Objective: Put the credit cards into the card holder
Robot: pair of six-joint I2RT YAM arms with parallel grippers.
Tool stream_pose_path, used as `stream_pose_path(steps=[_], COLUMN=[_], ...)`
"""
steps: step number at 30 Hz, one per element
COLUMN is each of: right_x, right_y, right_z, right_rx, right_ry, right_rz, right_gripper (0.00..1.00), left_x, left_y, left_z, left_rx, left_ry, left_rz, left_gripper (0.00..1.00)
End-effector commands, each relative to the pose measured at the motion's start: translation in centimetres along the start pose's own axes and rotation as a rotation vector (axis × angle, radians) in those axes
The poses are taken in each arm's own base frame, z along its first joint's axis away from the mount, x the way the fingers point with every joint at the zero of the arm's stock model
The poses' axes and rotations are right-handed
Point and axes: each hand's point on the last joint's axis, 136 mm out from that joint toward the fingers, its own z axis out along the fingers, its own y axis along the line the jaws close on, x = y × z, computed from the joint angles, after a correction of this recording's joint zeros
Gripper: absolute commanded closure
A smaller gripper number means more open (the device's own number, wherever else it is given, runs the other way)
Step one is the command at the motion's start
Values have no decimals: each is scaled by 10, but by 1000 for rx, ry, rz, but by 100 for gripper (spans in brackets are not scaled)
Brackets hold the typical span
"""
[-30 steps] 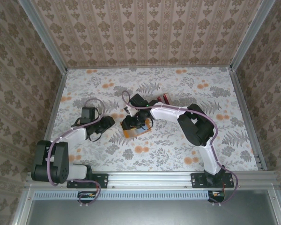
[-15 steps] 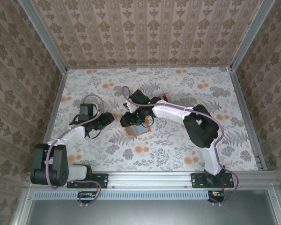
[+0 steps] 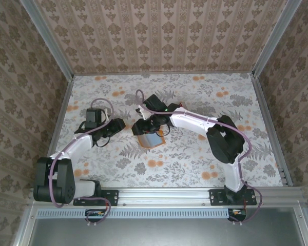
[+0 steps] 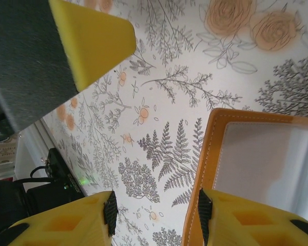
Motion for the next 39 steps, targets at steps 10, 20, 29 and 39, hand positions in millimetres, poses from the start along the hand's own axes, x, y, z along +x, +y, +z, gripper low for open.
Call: stream_pose_path(steps=[10,20,29,39], right_x=[-17,-27,-19,-38], right_y=[-32,-129,-217,-224], right_z=[-47,-135,-196,-165], right_rx=[113,438,623,468], right_ry=[-97,-226,-268,-224], right_rz=[11,92,239,275], right_gripper=[52,50,44,43], left_x=[-13,7,15,24], left_y=[-48,-145,-180,-176], left_z=[-2,36,94,151], left_rx=[82,167,260,244], left_ry=[33,146,208,259], left_rz=[103,237,168,106], left_gripper=[59,60,61,61])
